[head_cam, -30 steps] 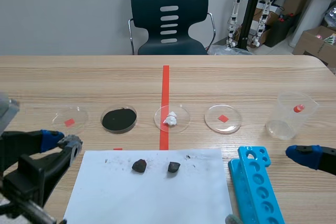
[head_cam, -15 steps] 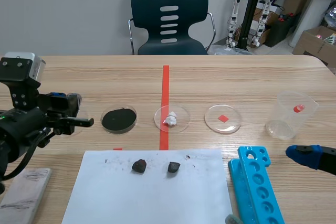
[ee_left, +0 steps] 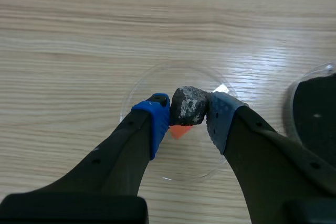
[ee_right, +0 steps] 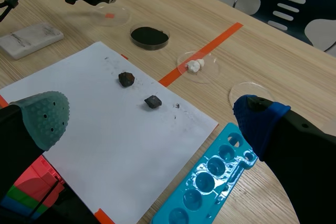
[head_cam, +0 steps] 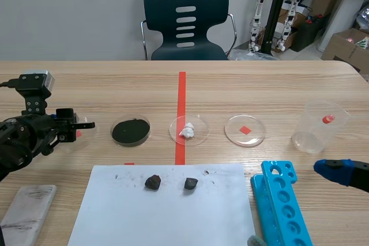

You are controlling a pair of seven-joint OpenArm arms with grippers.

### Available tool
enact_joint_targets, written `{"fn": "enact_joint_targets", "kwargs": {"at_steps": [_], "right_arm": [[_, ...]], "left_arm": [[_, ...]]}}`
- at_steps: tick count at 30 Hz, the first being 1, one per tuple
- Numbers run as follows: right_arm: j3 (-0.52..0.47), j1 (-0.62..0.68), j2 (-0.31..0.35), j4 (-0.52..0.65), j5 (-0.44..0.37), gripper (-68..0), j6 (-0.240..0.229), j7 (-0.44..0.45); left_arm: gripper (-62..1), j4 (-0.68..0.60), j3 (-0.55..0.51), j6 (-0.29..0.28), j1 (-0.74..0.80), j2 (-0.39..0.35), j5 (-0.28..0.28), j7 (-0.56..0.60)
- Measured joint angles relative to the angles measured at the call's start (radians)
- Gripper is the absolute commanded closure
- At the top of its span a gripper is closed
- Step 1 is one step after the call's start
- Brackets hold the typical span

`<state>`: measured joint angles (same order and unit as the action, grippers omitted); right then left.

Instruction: Put the mineral in the empty petri dish

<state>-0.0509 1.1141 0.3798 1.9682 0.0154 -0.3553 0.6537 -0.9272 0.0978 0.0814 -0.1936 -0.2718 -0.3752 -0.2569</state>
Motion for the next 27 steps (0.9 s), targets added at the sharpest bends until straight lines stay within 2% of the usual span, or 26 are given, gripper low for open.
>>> {"fn": "enact_joint_targets", "kwargs": {"at_steps": [4,8,14,27], "right_arm": [[0.000,0.000,0.000,0.000,0.000,-67.9,0.000,0.000],[0.000,0.000,0.000,0.000,0.000,-67.9,0.000,0.000],[0.000,0.000,0.000,0.000,0.000,-67.9,0.000,0.000],[0.000,0.000,0.000,0.000,0.000,-67.9,0.000,0.000]], "left_arm": [[-13.0,0.047,0.000,0.000,-0.023,0.000,0.000,0.003],[-13.0,0.081,0.000,-0.030,-0.034,0.000,0.000,0.003],[-13.0,0.135,0.000,-0.031,-0.054,0.001,0.008,0.003],[-13.1,0.154,0.000,-0.042,-0.072,0.034,0.032,0.022]]}}
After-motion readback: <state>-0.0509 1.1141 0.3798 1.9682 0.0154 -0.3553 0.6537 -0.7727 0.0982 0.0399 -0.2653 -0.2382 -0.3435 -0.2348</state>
